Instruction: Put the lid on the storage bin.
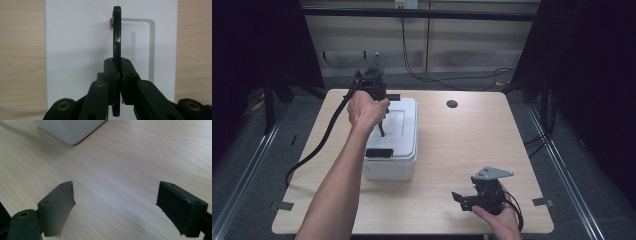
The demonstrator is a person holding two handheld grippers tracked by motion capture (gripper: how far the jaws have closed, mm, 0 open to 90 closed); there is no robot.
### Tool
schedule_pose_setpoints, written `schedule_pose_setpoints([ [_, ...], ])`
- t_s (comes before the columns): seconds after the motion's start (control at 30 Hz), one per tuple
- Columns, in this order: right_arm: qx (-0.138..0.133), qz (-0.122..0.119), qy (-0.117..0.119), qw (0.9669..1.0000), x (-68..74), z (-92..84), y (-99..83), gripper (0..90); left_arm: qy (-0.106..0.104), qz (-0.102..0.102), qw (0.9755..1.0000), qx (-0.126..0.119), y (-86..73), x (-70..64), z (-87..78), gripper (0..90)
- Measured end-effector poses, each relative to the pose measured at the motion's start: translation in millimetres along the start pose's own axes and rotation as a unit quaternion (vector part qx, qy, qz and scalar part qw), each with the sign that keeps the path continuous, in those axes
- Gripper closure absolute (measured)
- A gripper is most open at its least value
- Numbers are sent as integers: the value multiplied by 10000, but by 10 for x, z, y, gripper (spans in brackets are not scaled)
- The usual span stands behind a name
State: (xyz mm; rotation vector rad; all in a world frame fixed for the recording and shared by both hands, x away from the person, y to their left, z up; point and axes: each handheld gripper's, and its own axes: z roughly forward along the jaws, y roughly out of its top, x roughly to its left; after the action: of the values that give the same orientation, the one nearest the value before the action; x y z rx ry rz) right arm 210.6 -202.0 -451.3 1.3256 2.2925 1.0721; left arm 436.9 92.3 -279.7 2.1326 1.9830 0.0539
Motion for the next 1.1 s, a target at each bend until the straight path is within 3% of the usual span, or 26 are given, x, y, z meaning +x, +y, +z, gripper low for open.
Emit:
schedule_pose_setpoints([
  [0.83,6,-25,-7,10000,-2,-4,-5,139,12,52,9999,125,4,-34,136,847],
  [1.1,15,-31,-18,10000,2,-4,-5,139,-7,172,9998,101,5,-23,161,841],
])
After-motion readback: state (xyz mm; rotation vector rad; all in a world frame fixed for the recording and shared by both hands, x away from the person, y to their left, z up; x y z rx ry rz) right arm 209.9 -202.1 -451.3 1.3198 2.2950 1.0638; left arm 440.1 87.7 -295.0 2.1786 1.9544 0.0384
